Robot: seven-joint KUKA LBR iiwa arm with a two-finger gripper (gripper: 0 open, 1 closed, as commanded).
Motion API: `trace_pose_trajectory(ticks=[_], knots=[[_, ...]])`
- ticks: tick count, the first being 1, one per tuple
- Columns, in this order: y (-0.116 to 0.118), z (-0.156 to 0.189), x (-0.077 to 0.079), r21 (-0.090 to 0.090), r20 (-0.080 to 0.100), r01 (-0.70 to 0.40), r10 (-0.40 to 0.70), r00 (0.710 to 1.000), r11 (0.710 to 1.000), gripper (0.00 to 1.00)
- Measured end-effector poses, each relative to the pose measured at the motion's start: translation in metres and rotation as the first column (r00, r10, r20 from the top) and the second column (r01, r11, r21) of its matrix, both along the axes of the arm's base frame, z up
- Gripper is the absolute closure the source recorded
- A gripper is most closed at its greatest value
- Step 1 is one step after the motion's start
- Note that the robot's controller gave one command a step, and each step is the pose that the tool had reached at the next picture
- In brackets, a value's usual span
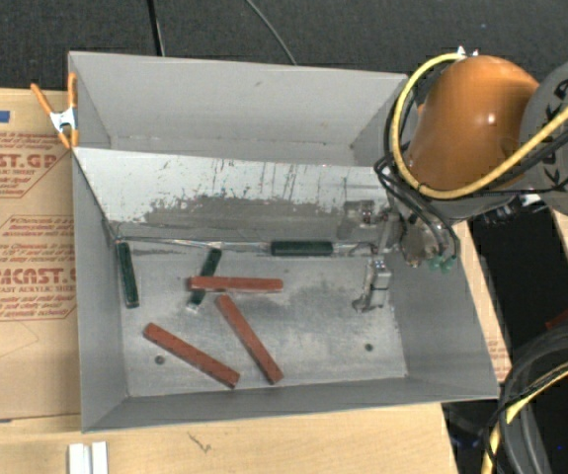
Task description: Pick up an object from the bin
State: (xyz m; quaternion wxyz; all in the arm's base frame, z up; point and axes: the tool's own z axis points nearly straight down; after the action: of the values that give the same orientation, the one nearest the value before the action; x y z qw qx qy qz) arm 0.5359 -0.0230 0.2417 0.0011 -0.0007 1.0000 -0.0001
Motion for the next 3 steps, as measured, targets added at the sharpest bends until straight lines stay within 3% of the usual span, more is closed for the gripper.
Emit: trace_pose_trajectory(ticks=[1,2,3], knots=[[0.0,0.0,0.0,0.0,0.0,0.0,0.0,1.0,1.0,0.0],[0.05,-0.03,0.004,0.0,0.003,0.016,-0.016,1.0,1.0,0.0],[0.046,-0.093,0.043,0.003,0.007,-0.02,0.02,1.0,1.0,0.0]])
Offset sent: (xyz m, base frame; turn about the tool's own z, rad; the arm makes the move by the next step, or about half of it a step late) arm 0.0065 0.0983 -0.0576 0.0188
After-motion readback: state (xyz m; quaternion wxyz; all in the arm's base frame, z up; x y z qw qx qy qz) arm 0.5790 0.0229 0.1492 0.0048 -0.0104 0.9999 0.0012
